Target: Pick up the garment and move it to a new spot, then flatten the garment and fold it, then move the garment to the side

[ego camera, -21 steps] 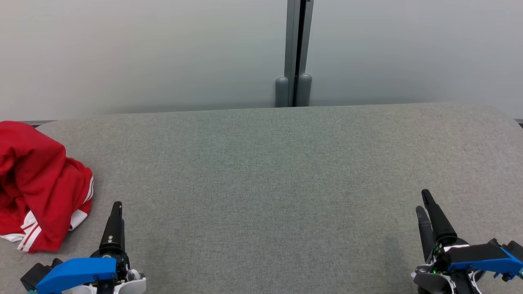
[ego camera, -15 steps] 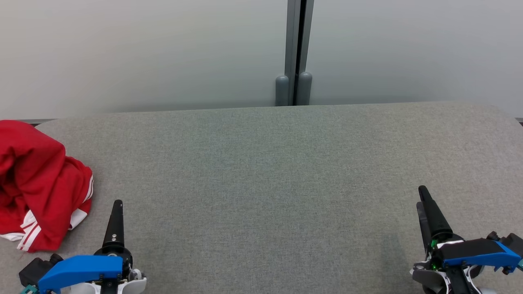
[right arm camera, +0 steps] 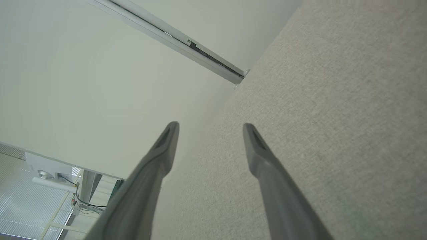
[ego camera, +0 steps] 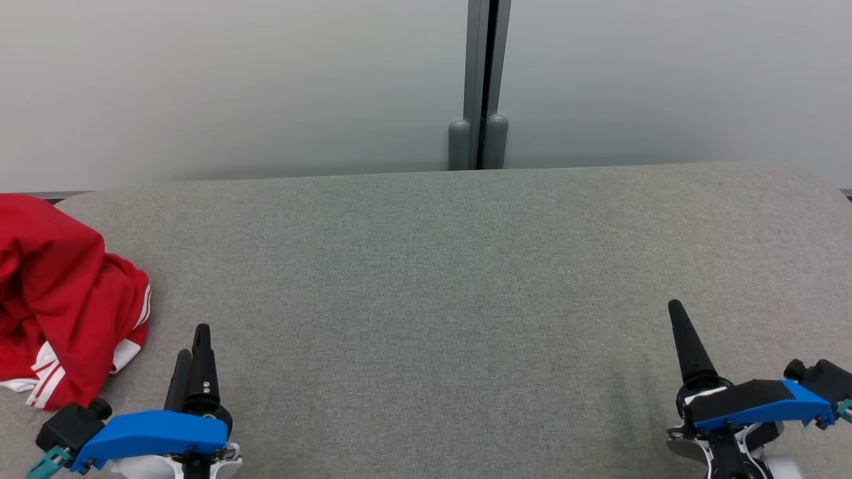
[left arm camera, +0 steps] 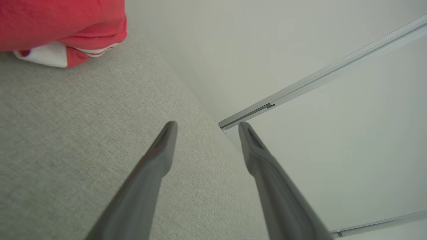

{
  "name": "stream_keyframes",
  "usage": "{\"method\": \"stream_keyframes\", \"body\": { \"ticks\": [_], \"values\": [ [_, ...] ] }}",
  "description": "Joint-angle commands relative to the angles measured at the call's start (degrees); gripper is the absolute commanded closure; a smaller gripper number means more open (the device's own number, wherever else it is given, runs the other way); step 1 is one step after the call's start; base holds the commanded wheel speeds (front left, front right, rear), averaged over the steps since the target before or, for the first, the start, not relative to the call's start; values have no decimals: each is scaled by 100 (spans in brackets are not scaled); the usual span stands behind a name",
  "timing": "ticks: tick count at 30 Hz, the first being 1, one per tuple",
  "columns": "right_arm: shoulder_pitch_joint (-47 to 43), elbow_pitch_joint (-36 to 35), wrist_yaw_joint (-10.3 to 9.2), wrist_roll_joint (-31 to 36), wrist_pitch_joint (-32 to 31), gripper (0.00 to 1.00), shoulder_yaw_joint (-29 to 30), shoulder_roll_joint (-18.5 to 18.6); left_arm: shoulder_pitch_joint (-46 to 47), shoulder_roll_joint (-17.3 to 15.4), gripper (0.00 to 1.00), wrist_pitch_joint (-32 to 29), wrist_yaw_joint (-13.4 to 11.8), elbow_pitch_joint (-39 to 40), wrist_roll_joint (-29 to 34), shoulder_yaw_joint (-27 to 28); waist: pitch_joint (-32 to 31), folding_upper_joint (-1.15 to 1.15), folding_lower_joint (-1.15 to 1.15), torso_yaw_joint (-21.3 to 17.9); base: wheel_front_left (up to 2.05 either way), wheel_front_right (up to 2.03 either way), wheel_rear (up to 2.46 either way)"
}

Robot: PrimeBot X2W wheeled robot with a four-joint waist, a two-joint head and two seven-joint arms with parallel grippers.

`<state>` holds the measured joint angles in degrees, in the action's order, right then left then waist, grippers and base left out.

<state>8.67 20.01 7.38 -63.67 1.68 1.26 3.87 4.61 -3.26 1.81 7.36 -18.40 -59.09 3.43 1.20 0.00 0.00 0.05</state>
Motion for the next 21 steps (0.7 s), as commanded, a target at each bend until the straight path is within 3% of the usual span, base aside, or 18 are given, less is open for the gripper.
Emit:
{"method": "stream_keyframes", "body": {
  "ticks": [1, 21],
  "values": [
    [188, -40, 6, 255, 76, 0, -38, 61, 140, -48, 0, 66, 7, 31, 248, -5, 1, 0, 0, -5, 0, 0, 0],
    [227, 66, 9, 2186, 442, 0, -412, 330, 91, -188, 0, 428, -23, -73, 2074, -283, 43, 0, 0, -24, 0, 0, 0]
  ]
}}
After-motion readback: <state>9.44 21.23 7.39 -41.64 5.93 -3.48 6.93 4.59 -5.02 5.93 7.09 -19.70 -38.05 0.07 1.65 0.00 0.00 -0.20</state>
